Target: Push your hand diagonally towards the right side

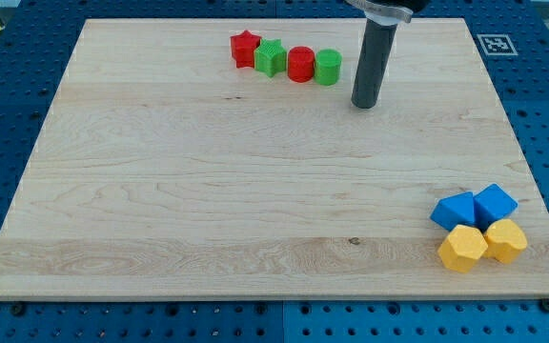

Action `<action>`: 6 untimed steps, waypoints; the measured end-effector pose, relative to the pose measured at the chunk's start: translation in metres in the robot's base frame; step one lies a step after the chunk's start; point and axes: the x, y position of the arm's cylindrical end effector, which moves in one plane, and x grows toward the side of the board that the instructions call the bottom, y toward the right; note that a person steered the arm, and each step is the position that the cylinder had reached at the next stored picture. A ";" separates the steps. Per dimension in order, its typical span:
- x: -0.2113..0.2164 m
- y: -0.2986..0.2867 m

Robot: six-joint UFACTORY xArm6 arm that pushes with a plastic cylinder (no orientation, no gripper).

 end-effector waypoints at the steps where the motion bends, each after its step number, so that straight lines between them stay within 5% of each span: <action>1: 0.000 0.000; 4: 0.005 0.058; 6: 0.049 0.106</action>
